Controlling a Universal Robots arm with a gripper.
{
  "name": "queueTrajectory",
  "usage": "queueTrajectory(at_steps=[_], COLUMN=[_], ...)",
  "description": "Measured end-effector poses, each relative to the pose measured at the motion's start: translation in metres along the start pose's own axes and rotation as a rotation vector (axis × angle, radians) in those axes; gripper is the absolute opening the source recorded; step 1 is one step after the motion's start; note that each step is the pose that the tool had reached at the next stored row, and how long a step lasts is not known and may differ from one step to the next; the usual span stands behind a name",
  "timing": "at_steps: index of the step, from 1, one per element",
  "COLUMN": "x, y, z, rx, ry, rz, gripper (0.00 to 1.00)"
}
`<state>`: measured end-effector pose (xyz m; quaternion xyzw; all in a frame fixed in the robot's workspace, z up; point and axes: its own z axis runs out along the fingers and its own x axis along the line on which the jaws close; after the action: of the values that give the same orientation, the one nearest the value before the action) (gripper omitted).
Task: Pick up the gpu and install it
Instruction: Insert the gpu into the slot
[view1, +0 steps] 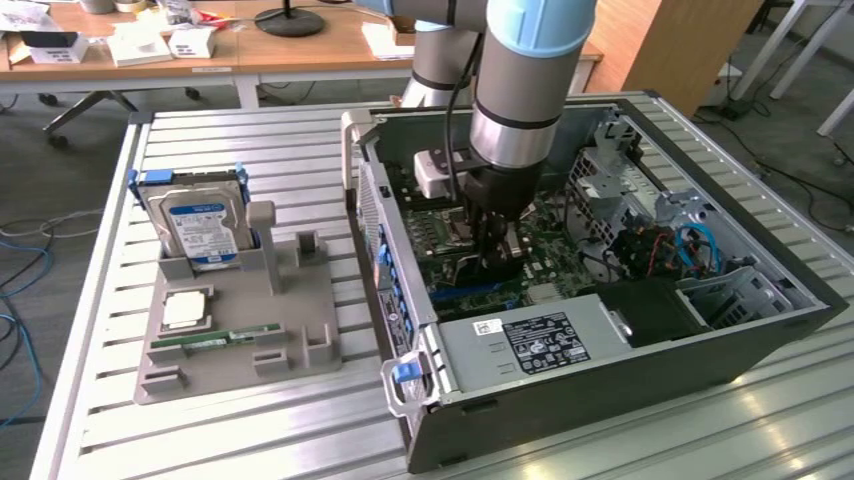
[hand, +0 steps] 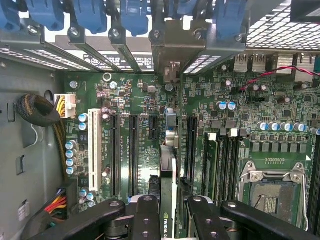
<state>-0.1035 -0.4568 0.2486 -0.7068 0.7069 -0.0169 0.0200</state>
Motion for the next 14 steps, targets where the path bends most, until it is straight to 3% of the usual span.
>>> queueTrajectory(at_steps=[14], x=[0.0000], y=[0.0006], z=[0.0011], rx=[0.0012], ry=[0.0000], rz=[0.000], gripper=[0.26])
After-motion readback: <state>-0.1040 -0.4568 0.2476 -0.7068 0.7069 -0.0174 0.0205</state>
